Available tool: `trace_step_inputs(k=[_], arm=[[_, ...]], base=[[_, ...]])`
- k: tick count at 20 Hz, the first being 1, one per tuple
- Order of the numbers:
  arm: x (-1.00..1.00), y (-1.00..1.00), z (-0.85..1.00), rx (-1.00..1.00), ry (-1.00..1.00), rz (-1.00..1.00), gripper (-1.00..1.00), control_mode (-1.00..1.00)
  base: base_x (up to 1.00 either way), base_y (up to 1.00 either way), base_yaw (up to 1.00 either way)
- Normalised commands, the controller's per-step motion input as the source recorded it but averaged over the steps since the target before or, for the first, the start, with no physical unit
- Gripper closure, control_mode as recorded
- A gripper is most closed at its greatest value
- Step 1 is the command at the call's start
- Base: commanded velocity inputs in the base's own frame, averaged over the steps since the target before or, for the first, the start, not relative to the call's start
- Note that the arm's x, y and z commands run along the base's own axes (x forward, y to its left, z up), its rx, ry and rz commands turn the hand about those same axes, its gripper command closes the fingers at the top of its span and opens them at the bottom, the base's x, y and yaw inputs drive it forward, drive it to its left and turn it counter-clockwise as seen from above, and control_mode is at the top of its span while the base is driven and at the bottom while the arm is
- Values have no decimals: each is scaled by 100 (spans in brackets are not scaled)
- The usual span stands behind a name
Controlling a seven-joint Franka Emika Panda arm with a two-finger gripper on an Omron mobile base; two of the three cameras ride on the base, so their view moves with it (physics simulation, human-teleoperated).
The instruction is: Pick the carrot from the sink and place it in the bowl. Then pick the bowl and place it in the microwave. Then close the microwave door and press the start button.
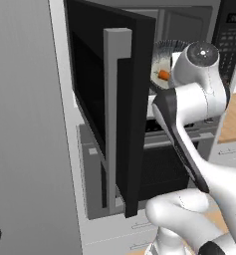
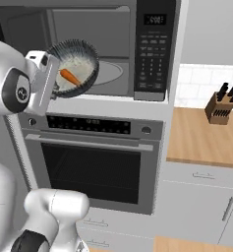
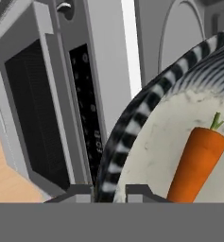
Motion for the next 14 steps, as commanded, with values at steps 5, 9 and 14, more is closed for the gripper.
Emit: trace_step_inputs(k=[5,9,14], arm=[[100,33,4,0,8,-2,100,-100],[100,12,0,1,27,-9,100,-100],[100,-2,-2,3,18,-1,100,-100]], base=[[0,0,0],[0,0,0],[0,0,0]])
